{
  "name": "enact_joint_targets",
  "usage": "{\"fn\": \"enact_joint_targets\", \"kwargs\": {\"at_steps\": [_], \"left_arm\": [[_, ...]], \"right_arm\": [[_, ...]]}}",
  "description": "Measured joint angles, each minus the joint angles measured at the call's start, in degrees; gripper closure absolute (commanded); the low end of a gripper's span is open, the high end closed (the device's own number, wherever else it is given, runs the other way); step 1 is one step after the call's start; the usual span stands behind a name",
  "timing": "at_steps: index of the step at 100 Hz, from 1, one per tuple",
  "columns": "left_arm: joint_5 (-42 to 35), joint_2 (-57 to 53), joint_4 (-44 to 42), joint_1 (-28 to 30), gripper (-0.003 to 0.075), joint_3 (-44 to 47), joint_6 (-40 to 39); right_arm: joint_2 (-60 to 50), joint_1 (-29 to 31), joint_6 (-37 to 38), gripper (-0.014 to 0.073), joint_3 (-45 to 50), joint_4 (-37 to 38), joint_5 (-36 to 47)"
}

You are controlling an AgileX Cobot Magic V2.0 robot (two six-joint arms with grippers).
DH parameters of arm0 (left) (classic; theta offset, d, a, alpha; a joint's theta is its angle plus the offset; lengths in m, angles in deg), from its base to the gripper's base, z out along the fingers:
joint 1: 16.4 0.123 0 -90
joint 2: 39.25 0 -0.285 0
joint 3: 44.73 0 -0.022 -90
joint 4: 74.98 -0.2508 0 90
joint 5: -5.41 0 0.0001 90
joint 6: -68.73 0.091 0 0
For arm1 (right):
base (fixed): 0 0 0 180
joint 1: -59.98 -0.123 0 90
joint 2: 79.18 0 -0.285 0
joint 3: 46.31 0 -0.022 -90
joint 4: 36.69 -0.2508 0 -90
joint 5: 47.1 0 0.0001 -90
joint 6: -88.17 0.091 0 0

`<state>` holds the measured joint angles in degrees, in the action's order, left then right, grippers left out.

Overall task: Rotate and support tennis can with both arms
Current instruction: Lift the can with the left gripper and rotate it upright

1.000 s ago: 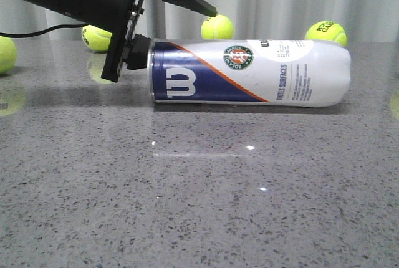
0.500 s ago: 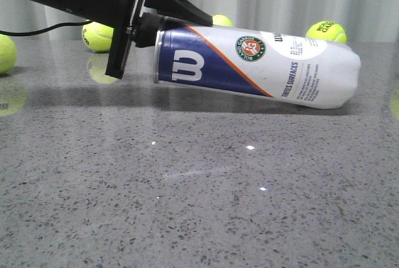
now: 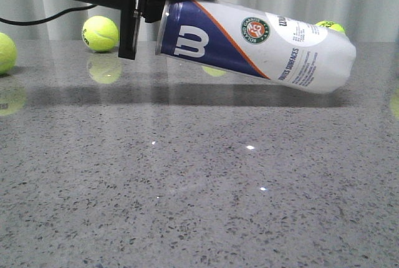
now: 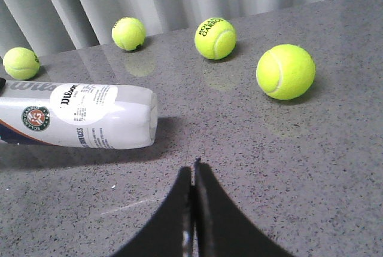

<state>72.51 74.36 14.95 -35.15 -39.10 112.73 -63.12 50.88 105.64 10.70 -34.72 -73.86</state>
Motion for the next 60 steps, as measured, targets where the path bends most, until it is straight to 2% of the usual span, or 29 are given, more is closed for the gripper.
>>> {"fn": "enact_joint_targets", "kwargs": {"at_steps": [12,24,37,60], "left_arm": [[-0.1,-2.49,-0.51,0.0,0.0741,0.0,0.24],[-0.1,-6.77,-4.87,0.0,0.0741,-1.42,0.08],[-0.82,-11.37,-14.25,0.0,0.0741,-5.27,-3.49],[-0.83,-17.86,-34.36,-0.14,0.0741,-14.06,-14.85]], "right_arm": [[0.0,0.0,0.0,0.0659,0.0,0.0,0.0],[0.0,0.0,0.0,0.0659,0.0,0.0,0.0],[0.0,0.0,0.0,0.0659,0.0,0.0,0.0],[0.0,0.0,0.0,0.0659,0.0,0.0,0.0]]}}
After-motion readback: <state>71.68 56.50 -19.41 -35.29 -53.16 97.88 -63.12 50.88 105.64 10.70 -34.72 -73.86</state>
